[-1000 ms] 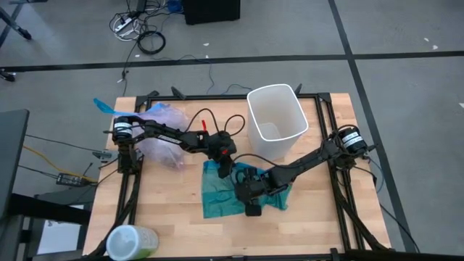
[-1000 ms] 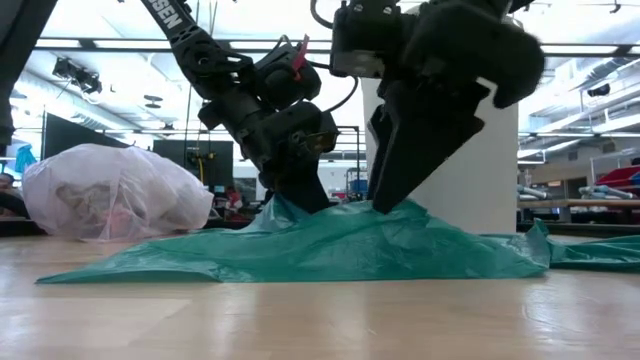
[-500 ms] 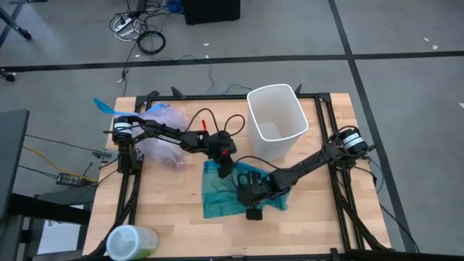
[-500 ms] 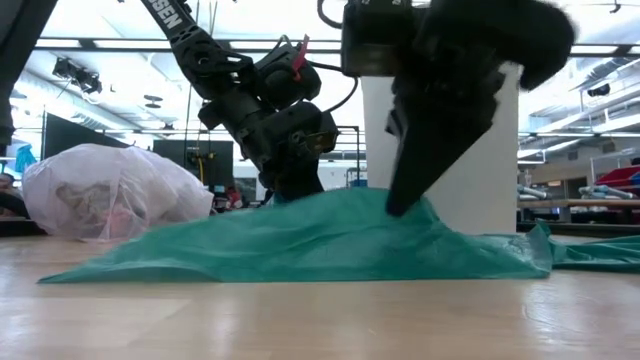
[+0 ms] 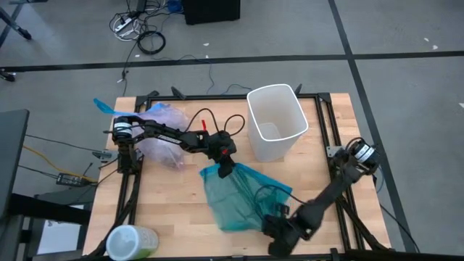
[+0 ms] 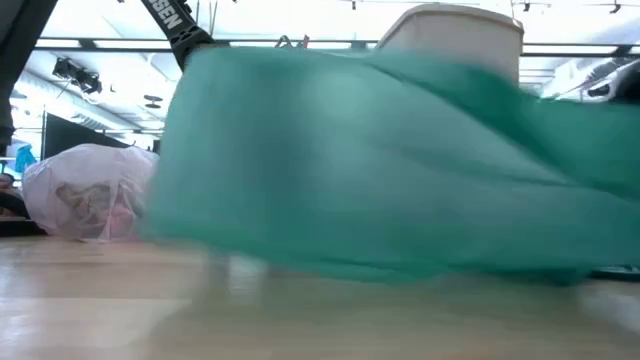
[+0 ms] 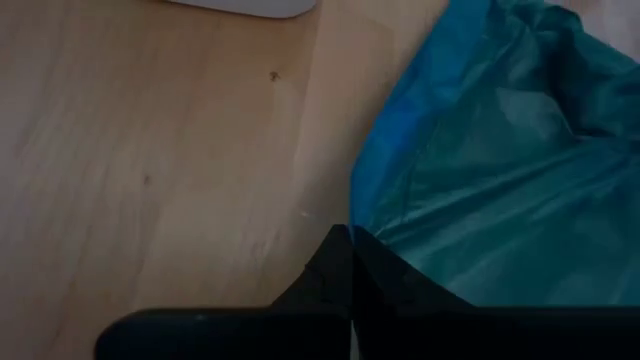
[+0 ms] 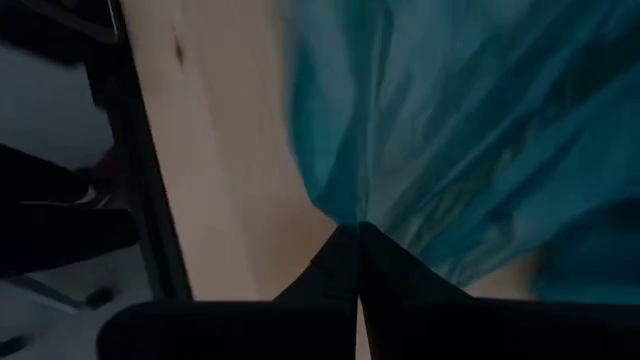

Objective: Place trash/remove bag and relplace
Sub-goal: Put the blue trash bag into the white trash bin

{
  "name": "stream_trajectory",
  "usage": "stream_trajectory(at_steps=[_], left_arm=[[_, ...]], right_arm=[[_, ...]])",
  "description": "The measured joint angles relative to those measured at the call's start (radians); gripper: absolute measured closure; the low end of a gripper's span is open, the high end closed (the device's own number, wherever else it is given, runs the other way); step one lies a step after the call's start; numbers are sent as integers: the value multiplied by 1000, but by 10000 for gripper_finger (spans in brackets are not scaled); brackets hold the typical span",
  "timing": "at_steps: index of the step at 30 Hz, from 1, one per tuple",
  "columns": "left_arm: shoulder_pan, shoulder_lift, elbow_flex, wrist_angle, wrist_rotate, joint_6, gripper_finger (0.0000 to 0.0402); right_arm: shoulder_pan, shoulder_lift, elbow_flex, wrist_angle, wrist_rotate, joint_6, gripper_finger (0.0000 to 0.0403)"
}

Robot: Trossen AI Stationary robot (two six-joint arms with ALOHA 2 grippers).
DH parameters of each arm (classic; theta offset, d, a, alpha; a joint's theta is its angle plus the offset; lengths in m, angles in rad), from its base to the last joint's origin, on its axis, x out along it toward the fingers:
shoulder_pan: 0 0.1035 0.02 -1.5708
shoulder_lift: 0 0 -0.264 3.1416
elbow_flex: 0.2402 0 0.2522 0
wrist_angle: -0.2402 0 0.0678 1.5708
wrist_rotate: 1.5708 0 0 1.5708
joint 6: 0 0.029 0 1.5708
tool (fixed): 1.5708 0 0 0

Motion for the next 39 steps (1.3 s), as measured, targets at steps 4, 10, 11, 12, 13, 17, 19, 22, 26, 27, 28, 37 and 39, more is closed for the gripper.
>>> stream_trajectory(at_steps=[4, 10, 11, 12, 13, 17, 19, 22, 26, 27, 28, 37, 39], left_arm=[[0, 0, 0, -5, 0, 1, 399], [-1, 0, 1, -26, -3, 3, 399], [1, -1, 1, -34, -7, 2, 399], [2, 0, 1, -41, -10, 2, 399], [3, 0, 1, -46, -16, 6, 399], [-1, -1, 1, -68, -21, 28, 399], [0, -1, 1, -66, -15, 29, 399], [-4, -1, 1, -69, 15, 29, 399], [-17, -4, 1, -82, 49, 67, 399], [-20, -6, 1, -93, 50, 77, 399], [-22, -7, 7, -107, 50, 81, 399], [-52, -7, 132, -316, 25, 215, 399], [-60, -8, 174, -385, -4, 261, 399]], right_arm=[[63, 0, 0, -45, -4, 131, 403], [151, 0, 0, -22, -25, 290, 403], [168, 0, 0, -8, -41, 314, 403], [184, 0, 0, -2, -50, 337, 403], [198, 0, 0, -1, -69, 353, 403], [247, 0, 0, -12, -79, 425, 403], [263, 1, 0, -21, -5, 450, 399], [245, 1, 0, -30, 146, 452, 383], [152, -7, 0, -91, 292, 414, 344], [124, -15, 0, -107, 314, 402, 332], [97, -26, 0, -119, 330, 378, 321], [-153, -198, 0, -133, 373, -176, 259], [-205, -238, 0, -150, 373, -277, 258]])
